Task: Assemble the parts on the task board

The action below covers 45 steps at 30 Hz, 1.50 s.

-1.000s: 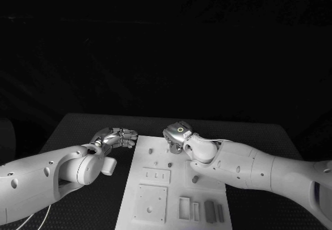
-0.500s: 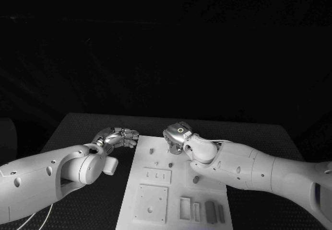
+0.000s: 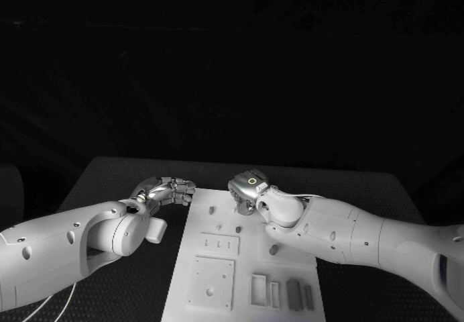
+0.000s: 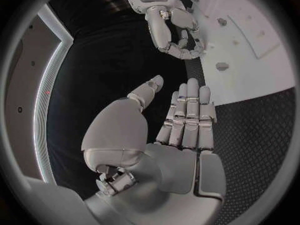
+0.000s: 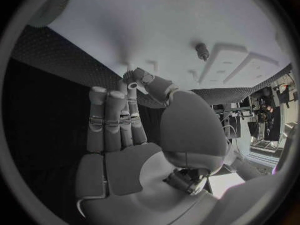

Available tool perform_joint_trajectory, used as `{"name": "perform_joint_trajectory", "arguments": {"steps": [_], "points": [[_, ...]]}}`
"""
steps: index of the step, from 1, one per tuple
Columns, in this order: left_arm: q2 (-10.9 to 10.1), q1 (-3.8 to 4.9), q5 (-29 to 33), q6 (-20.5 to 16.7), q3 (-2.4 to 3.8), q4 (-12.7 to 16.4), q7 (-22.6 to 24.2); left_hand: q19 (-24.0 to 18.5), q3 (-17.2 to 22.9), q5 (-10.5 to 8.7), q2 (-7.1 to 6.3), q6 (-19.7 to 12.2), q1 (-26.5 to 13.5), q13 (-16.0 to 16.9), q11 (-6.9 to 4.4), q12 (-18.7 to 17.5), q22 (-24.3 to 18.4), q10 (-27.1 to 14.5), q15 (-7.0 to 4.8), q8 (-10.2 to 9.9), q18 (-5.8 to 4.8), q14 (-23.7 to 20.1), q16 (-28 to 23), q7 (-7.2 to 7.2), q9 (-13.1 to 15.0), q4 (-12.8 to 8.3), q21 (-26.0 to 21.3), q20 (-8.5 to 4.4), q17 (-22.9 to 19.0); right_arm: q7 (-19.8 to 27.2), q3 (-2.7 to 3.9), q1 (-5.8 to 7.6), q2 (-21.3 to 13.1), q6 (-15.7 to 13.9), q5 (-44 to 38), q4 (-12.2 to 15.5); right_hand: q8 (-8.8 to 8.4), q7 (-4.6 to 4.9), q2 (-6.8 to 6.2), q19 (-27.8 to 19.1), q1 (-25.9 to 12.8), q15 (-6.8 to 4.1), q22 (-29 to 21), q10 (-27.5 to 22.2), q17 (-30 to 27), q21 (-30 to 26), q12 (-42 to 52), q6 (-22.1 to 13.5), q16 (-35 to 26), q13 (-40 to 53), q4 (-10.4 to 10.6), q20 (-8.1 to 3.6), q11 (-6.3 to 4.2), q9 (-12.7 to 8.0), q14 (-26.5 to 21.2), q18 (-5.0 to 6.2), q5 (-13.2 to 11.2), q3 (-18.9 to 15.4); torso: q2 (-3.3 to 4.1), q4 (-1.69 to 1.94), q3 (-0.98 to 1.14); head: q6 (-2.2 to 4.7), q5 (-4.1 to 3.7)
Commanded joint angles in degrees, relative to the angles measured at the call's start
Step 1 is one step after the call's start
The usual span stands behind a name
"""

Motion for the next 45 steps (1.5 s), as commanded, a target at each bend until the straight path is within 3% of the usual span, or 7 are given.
{"name": "perform_joint_trajectory", "arguments": {"steps": [1,16,21,26,30,36,45], "points": [[0.0,0.09,0.1,0.8,0.06,0.0,0.3,-0.3,0.3,-0.32,0.14,-0.4,-0.6,0.1,0.16,-0.3,1.1,-0.3,0.13,-0.3,0.56,0.3,-0.2,0.10,0.1,-0.2,0.3,0.11,0.1,0.5,-0.01,-0.06,-0.1,1.4,0.0,-0.1,0.16,0.05,-0.12,-0.1,0.3,-0.55,0.9,2.5,-0.1,0.4,0.3,0.3,0.4,0.1,0.0,-0.29,0.39,0.1,0.0,2.22,0.4,0.3,-0.04,-0.02,0.01,-0.15,0.02],[0.0,0.09,-0.1,0.8,0.05,-0.2,0.2,-0.4,0.3,-0.32,0.13,-0.4,-0.6,0.1,0.17,-0.4,1.1,-0.4,0.13,-0.4,0.56,0.3,-0.3,0.11,0.1,-0.2,0.4,0.12,0.2,1.2,-0.06,-0.09,0.6,1.6,1.3,-1.4,-0.59,0.43,-0.27,-0.5,0.1,-0.13,0.8,1.7,-0.5,0.2,-0.6,-0.5,0.3,-0.1,0.2,-0.16,0.82,0.0,-0.3,2.22,0.4,0.8,-0.09,-0.01,0.01,-0.39,0.15],[0.0,0.09,-0.1,0.8,0.05,-0.2,0.2,-0.4,0.3,-0.32,0.13,-0.4,-0.6,0.1,0.17,-0.4,1.1,-0.4,0.13,-0.4,0.56,0.3,-0.3,0.10,0.1,-0.2,0.4,0.12,0.2,1.3,-0.06,-0.08,0.6,1.8,1.8,-1.8,-1.47,1.01,-0.59,-0.7,0.2,0.43,0.8,0.3,-0.8,0.1,-1.6,-1.8,0.3,-0.5,0.2,-0.10,1.41,-0.3,-0.5,2.22,0.4,1.0,-0.06,-0.07,-0.04,-0.45,0.18],[0.0,0.09,-0.1,0.8,0.05,-0.2,0.1,-0.4,0.3,-0.32,0.13,-0.4,-0.6,0.1,0.17,-0.4,1.1,-0.4,0.13,-0.4,0.56,0.3,-0.3,0.10,0.1,-0.2,0.4,0.12,0.2,1.2,-0.07,-0.08,0.7,2.9,2.5,-1.4,-2.71,1.95,-1.18,-1.5,0.2,1.32,0.7,-1.8,-1.3,-0.3,-2.5,-4.0,0.0,-1.0,0.3,0.19,2.32,-0.6,-1.2,2.22,0.4,1.2,-0.06,-0.10,-0.03,-0.46,-0.24],[-0.1,0.09,-0.1,0.8,0.05,-0.2,0.1,-0.4,0.4,-0.32,0.12,-0.4,-0.7,0.1,0.15,-0.5,1.0,-0.4,0.14,-0.4,0.56,0.3,-0.4,0.11,0.1,-0.2,0.4,0.13,0.2,1.3,-0.07,-0.07,0.7,3.2,3.0,-1.4,-3.97,2.88,-1.49,-2.4,0.3,2.19,0.5,-4.7,-1.9,-1.0,-2.5,-6.3,-0.5,-1.8,0.4,0.67,3.22,-1.1,-2.0,2.22,0.4,1.2,0.02,-0.10,-0.01,-0.42,-0.07],[-0.1,0.09,-0.1,0.8,0.05,-0.2,0.1,-0.4,0.4,-0.32,0.12,-0.5,-0.7,0.1,0.14,-0.6,1.0,-0.5,0.15,-0.4,0.56,0.3,-0.4,0.10,0.1,-0.3,0.4,0.13,0.3,1.7,-0.07,-0.07,0.6,3.3,3.6,-1.4,-4.44,2.73,-2.13,-3.7,0.3,2.54,0.3,-6.6,-2.8,-1.9,-2.4,-7.4,-1.2,-2.7,0.6,1.44,3.53,-1.3,-3.2,2.22,0.4,1.1,-0.06,-0.09,-0.03,-0.49,0.04],[0.0,0.09,-0.1,0.8,0.05,-0.3,0.1,-0.4,0.4,-0.32,0.13,-0.5,-0.7,0.1,0.14,-0.6,1.0,-0.6,0.15,-0.4,0.56,0.3,-0.5,0.09,0.1,-0.3,0.4,0.14,0.3,1.5,-0.08,-0.07,0.0,2.1,4.1,-0.8,-4.50,2.73,-2.34,-3.9,0.3,2.59,0.2,-6.9,-3.1,-2.1,-2.4,-7.6,-1.3,-2.9,0.6,1.60,3.58,-1.3,-3.3,2.22,0.4,0.9,-0.05,-0.11,-0.04,-0.61,0.01]]}}
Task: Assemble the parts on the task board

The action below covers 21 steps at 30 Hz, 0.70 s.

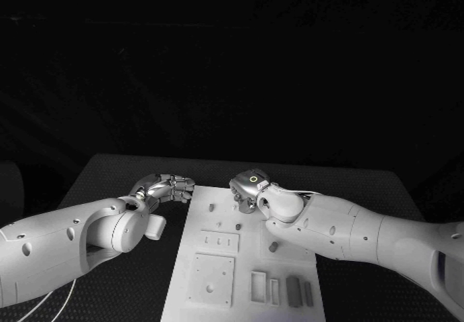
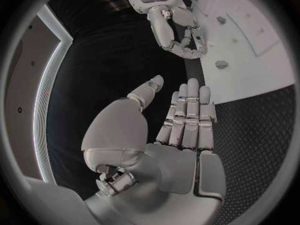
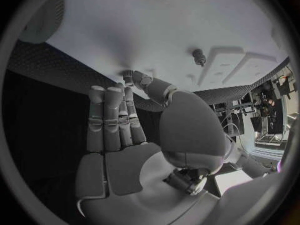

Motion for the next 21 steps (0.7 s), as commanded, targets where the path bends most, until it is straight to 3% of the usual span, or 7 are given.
{"name": "perform_joint_trajectory", "arguments": {"steps": [1,8,12,13,16,19,21], "points": [[0.1,0.08,-0.1,0.8,0.05,0.1,0.3,-0.4,0.3,-0.32,-0.10,-0.5,-0.5,0.1,-0.07,-0.2,1.1,-0.4,0.15,-0.1,0.84,0.3,-0.2,0.09,0.1,-0.1,0.2,0.14,0.1,0.0,0.00,-0.04,-0.5,-0.6,0.5,0.6,-0.35,0.04,-0.78,-0.4,0.1,-0.02,0.2,-0.4,-0.1,-0.3,-0.1,-0.4,-0.2,-0.1,0.1,0.03,0.09,-0.1,-0.4,2.62,-0.1,-0.3,-0.02,0.02,-0.02,0.02,-0.08],[-0.2,0.08,-0.1,0.7,0.05,-0.1,0.3,-0.4,0.3,-0.33,-0.11,-0.5,-0.5,0.1,-0.06,-0.2,1.1,-0.4,0.15,-0.1,0.84,0.3,-0.3,0.08,0.1,-0.1,0.2,0.14,0.1,0.7,0.07,0.27,-3.0,-4.5,3.9,3.3,-0.92,0.04,-1.47,-0.7,-0.1,0.21,0.2,-2.5,-0.7,-0.5,-0.2,-1.8,-0.2,-1.1,-0.2,0.27,0.32,-0.4,-0.5,2.62,-0.1,-0.9,-0.02,-0.06,0.02,0.32,-0.16],[-0.5,0.08,-0.2,0.6,0.05,0.0,0.4,-0.4,0.3,-0.33,-0.11,-0.5,-0.5,0.1,-0.06,-0.2,1.1,-0.4,0.15,-0.1,0.85,0.3,-0.3,0.07,0.1,-0.2,0.2,0.14,0.1,2.2,0.67,1.06,-5.3,-5.7,7.7,6.0,-1.05,0.00,-1.64,-0.5,-1.0,0.26,0.3,-2.6,-0.9,-0.5,0.0,-2.3,0.1,-1.5,-0.5,0.29,0.39,-0.4,-0.4,2.62,-0.1,-1.9,0.00,-0.18,0.06,0.67,-0.23],[-0.5,0.08,-0.2,0.4,0.05,0.0,0.4,-0.4,0.3,-0.33,-0.11,-0.5,-0.5,0.1,-0.06,-0.3,1.1,-0.4,0.15,-0.1,0.85,0.3,-0.3,0.07,0.1,-0.2,0.2,0.14,0.1,2.8,1.13,1.34,-6.0,-5.6,11.5,6.5,-1.10,-0.03,-1.72,-0.5,-1.6,0.30,0.4,-2.5,-0.9,-0.5,0.1,-2.4,0.1,-1.6,-0.5,0.31,0.43,-0.4,-0.3,2.62,-0.1,-2.3,0.01,-0.19,0.07,0.78,-0.25],[-0.7,0.09,-0.2,-0.1,0.05,0.1,0.7,-0.4,0.3,-0.32,-0.09,-0.5,-0.5,0.1,-0.05,-0.3,1.1,-0.4,0.15,-0.1,0.85,0.3,-0.3,0.07,0.1,-0.2,0.2,0.14,0.1,3.9,3.65,1.79,-7.7,-5.0,13.3,6.6,-1.15,0.00,-1.70,-0.4,-2.9,0.27,0.4,-2.3,-1.1,-0.4,0.2,-2.8,0.5,-1.8,-0.6,0.19,0.44,-0.4,-0.2,2.62,-0.1,-3.5,0.01,-0.36,0.13,1.11,-0.46],[-0.7,0.10,-0.2,0.1,0.05,0.0,0.8,-0.4,0.4,-0.31,-0.05,-0.4,-0.5,0.1,-0.03,-0.2,1.1,-0.4,0.14,-0.1,0.86,0.3,-0.3,0.10,0.1,-0.2,0.2,0.13,0.2,5.3,4.09,3.27,-9.9,-3.0,16.5,6.0,-1.14,0.22,-1.71,-0.4,-3.1,0.38,0.5,-2.2,-1.1,-0.3,0.3,-2.9,0.6,-1.8,-0.8,0.15,0.54,-0.4,-0.2,2.62,-0.1,-3.7,0.03,-0.70,0.28,1.53,-0.45],[-0.8,0.10,-0.2,0.1,0.05,-0.1,0.7,-0.4,0.4,-0.28,-0.03,-0.4,-0.4,0.2,-0.03,-0.2,1.1,-0.3,0.13,-0.1,0.88,0.4,-0.3,0.09,0.1,-0.2,0.3,0.12,0.2,5.8,4.21,3.53,-11.5,-1.9,17.0,6.3,-1.29,-0.09,-1.73,-0.4,-4.7,0.33,0.6,-2.0,-1.1,-0.2,0.3,-3.3,0.7,-1.9,-1.3,0.20,0.46,-0.5,-0.3,2.62,-0.2,-5.5,0.02,-0.99,0.40,1.66,-0.36]]}}
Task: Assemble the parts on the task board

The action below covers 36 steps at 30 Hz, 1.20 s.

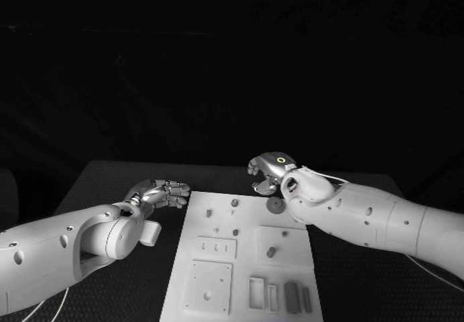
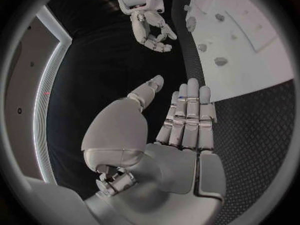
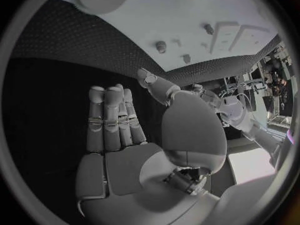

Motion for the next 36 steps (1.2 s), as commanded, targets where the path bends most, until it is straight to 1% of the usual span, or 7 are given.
{"name": "perform_joint_trajectory", "arguments": {"steps": [1,4,12,20,23,31,36], "points": [[-0.1,0.10,-0.1,0.2,0.06,0.0,0.6,-0.4,0.2,-0.28,-0.04,-0.4,-0.4,0.1,-0.03,-0.2,1.0,-0.3,0.12,-0.1,0.89,0.4,-0.3,0.09,0.1,-0.1,0.3,0.12,0.1,3.5,0.22,0.14,-2.3,2.4,5.8,0.3,-0.38,-0.22,-0.12,-0.2,-1.2,0.11,0.7,0.7,0.0,0.3,0.4,-0.9,0.4,-0.1,-0.5,-0.15,-0.10,-0.2,-0.1,2.58,-0.1,-1.5,0.01,-0.67,0.28,0.35,0.11],[-0.3,0.10,-0.1,0.3,0.06,-0.1,0.6,-0.4,0.3,-0.27,-0.03,-0.4,-0.4,0.1,-0.02,-0.2,1.0,-0.3,0.12,-0.1,0.89,0.4,-0.3,0.09,0.1,-0.1,0.3,0.11,0.1,4.5,1.18,0.14,-3.8,4.2,6.3,0.3,-0.63,-0.46,-0.07,-0.4,-2.4,0.22,0.7,0.9,-0.1,0.2,0.4,-1.7,0.6,-0.2,-0.9,-0.14,-0.01,-0.2,-0.6,2.58,-0.1,-3.1,0.10,-1.05,0.53,0.62,0.19],[-0.1,0.09,-0.1,0.5,0.06,-0.4,0.6,-0.4,0.3,-0.25,-0.02,-0.4,-0.3,0.1,-0.01,-0.2,1.0,-0.3,0.12,-0.1,0.90,0.4,-0.3,0.10,0.1,-0.1,0.3,0.11,0.1,5.7,1.19,0.13,-5.5,10.9,5.1,-0.4,-0.23,-0.94,0.08,-0.7,-3.7,-0.58,0.9,3.9,-0.2,0.3,1.7,-1.8,1.3,0.8,-1.0,-0.12,-0.88,0.0,-1.3,2.58,-0.1,-6.2,0.31,-1.55,1.16,0.77,0.21],[0.1,0.09,-0.1,0.7,0.06,-0.7,0.5,-0.4,0.4,-0.24,0.05,-0.3,-0.3,0.1,-0.04,-0.3,1.0,-0.3,0.12,0.0,0.90,0.4,-0.4,0.11,0.1,-0.2,0.3,0.12,0.2,6.3,1.10,-0.42,-5.8,14.5,3.3,-0.2,0.20,-0.95,0.11,-1.3,-4.2,-0.34,0.9,3.1,-0.3,0.2,1.0,-1.4,1.6,0.8,-0.5,0.07,-0.59,0.1,-2.1,2.58,-0.1,-7.5,0.26,-1.51,1.24,0.34,-0.01],[0.2,0.08,-0.1,0.8,0.06,-0.8,0.5,-0.4,0.4,-0.24,0.04,-0.3,-0.3,0.1,-0.05,-0.3,1.0,-0.3,0.12,0.0,0.89,0.4,-0.4,0.11,0.1,-0.2,0.3,0.12,0.2,6.3,0.97,-0.78,-5.5,15.2,2.6,-0.8,0.07,-0.90,0.08,-1.6,-5.1,-0.19,0.9,3.4,-0.4,0.1,1.1,-1.8,1.9,1.1,-0.4,0.26,-0.46,0.0,-2.6,2.58,-0.1,-8.9,0.23,-1.44,1.12,0.30,-0.19],[0.4,0.08,-0.1,1.0,0.05,-1.1,0.5,-0.4,0.4,-0.25,0.04,-0.4,-0.3,0.2,-0.07,-0.3,1.0,-0.3,0.12,-0.1,0.88,0.4,-0.4,0.11,0.1,-0.2,0.3,0.13,0.2,6.6,0.71,-1.79,-5.0,15.4,2.3,-2.2,0.24,-0.97,0.37,-1.9,-5.7,-0.76,1.0,4.9,-0.5,0.2,1.9,-1.6,2.7,2.5,0.0,0.26,-1.08,-0.1,-3.2,2.58,-0.1,-11.2,0.23,-1.23,0.93,-0.01,-0.54],[0.4,0.08,-0.1,1.0,0.05,-1.1,0.5,-0.4,0.4,-0.26,0.04,-0.4,-0.4,0.2,-0.07,-0.3,1.0,-0.3,0.13,-0.1,0.88,0.4,-0.4,0.11,0.1,-0.2,0.3,0.14,0.2,6.7,0.70,-2.07,-4.8,15.7,2.0,-2.2,0.21,-0.88,0.37,-1.7,-5.3,-2.00,0.9,7.8,-0.9,0.3,4.4,-1.8,3.3,5.9,0.5,0.14,-2.43,-0.2,-3.4,2.58,-0.1,-12.2,0.18,-1.35,0.90,-0.20,-0.36]]}}
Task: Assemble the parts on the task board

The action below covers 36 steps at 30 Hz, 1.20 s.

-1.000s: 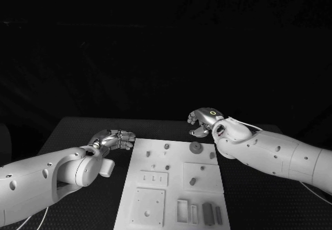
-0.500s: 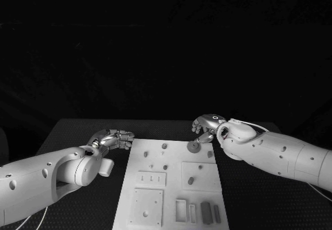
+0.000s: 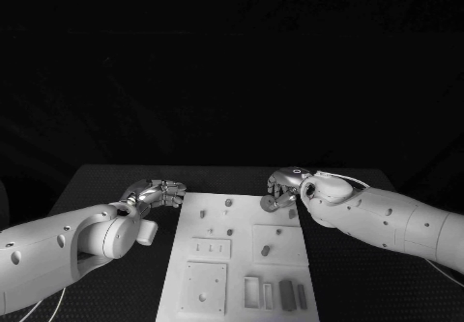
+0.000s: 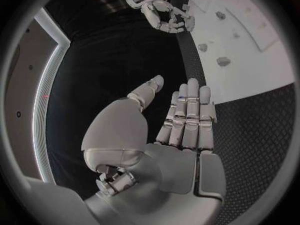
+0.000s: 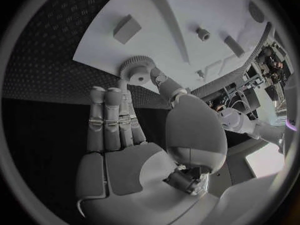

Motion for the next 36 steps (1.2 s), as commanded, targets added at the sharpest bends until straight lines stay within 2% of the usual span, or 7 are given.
{"name": "perform_joint_trajectory", "arguments": {"steps": [1,9,11,14,21,27,36], "points": [[0.1,0.06,-0.1,0.9,0.05,0.1,0.5,-0.4,0.3,-0.26,0.04,-0.4,-0.4,0.1,-0.07,-0.3,1.0,-0.3,0.13,-0.1,0.88,0.4,-0.4,0.11,0.1,-0.1,0.3,0.14,0.1,0.8,-0.01,-0.10,0.1,1.6,-1.3,0.0,0.35,0.01,0.10,0.0,0.7,-0.82,0.8,0.8,-0.3,0.3,1.6,-0.1,0.5,2.9,0.2,-0.11,-0.67,-0.1,0.0,1.67,0.0,-0.8,-0.04,-0.07,-0.09,-0.14,0.12],[0.3,0.06,-0.1,0.9,0.05,0.0,0.4,-0.5,0.3,-0.26,0.05,-0.4,-0.4,0.1,-0.08,-0.3,1.0,-0.3,0.14,-0.1,0.88,0.4,-0.4,0.11,0.1,-0.1,0.3,0.14,0.1,1.2,-0.03,-0.35,0.2,2.0,-1.3,-0.2,0.72,-0.07,0.08,0.9,1.8,-2.58,1.0,-1.3,-0.9,1.3,10.6,0.2,2.9,22.4,1.6,-0.64,-2.46,-0.4,0.2,1.67,-0.1,-1.7,-0.05,-0.01,-0.08,-0.13,0.11],[0.2,0.06,-0.1,0.9,0.05,-0.1,0.4,-0.5,0.3,-0.26,0.06,-0.4,-0.4,0.1,-0.08,-0.3,1.0,-0.3,0.14,-0.1,0.88,0.4,-0.4,0.11,0.1,-0.1,0.3,0.14,0.1,1.3,-0.03,-0.43,0.3,1.8,-1.3,-0.3,0.91,-0.24,0.25,0.9,2.2,-3.14,1.1,-3.2,-0.9,2.1,14.6,0.4,4.1,31.1,1.9,-0.93,-2.91,-0.4,0.0,1.67,-0.1,-1.4,-0.04,-0.05,-0.08,-0.22,0.17],[0.3,0.06,-0.1,1.0,0.05,-0.2,0.4,-0.5,0.3,-0.26,0.06,-0.4,-0.4,0.1,-0.08,-0.3,1.0,-0.4,0.14,-0.1,0.88,0.4,-0.4,0.12,0.1,-0.1,0.3,0.14,0.1,1.4,-0.03,-0.54,0.4,2.1,-1.2,-0.6,1.12,-0.47,0.41,1.0,2.5,-3.51,1.3,-7.1,0.0,4.0,23.3,0.7,6.7,38.3,2.6,-1.27,-3.45,-0.4,-0.4,1.67,-0.2,-0.8,-0.04,-0.09,-0.06,-0.22,0.20],[0.3,0.06,-0.1,1.0,0.05,-0.2,0.4,-0.5,0.3,-0.27,0.08,-0.4,-0.5,0.1,-0.08,-0.3,1.0,-0.4,0.14,-0.1,0.87,0.4,-0.4,0.12,0.1,-0.1,0.4,0.15,0.1,1.8,-0.03,-0.78,0.5,2.9,-1.1,-1.0,1.83,-0.46,1.69,0.5,3.9,-3.62,1.2,-9.4,0.2,5.9,30.6,2.0,8.5,42.2,3.4,-1.60,-3.66,-0.1,-0.9,1.67,-0.1,2.0,-0.02,-0.09,-0.03,-0.32,0.19],[0.3,0.06,-0.1,1.0,0.05,-0.3,0.3,-0.5,0.3,-0.27,0.11,-0.4,-0.5,0.1,-0.08,-0.4,1.0,-0.4,0.15,-0.1,0.87,0.4,-0.5,0.12,0.1,-0.1,0.4,0.15,0.2,2.2,-0.03,-1.10,0.6,3.1,-1.0,-1.2,2.01,-0.42,1.95,0.4,4.9,-3.69,1.2,-10.0,1.0,7.3,33.8,2.6,10.3,43.0,4.1,-1.73,-3.70,-0.1,-1.2,1.67,-0.1,5.0,-0.03,-0.11,0.01,-0.37,0.14],[0.4,0.05,-0.1,1.0,0.04,-0.3,0.3,-0.5,0.3,-0.27,0.12,-0.4,-0.5,0.1,-0.08,-0.4,1.0,-0.4,0.15,-0.1,0.87,0.4,-0.5,0.12,0.1,-0.1,0.4,0.15,0.2,2.2,-0.06,-1.40,1.0,4.0,-1.0,-1.7,2.25,-0.22,2.34,0.3,5.4,-3.56,1.2,-10.6,1.8,8.8,36.3,3.6,11.8,43.2,4.2,-1.92,-3.56,-0.1,-1.5,1.67,-0.1,6.9,-0.04,-0.05,0.01,-0.64,0.07]]}}
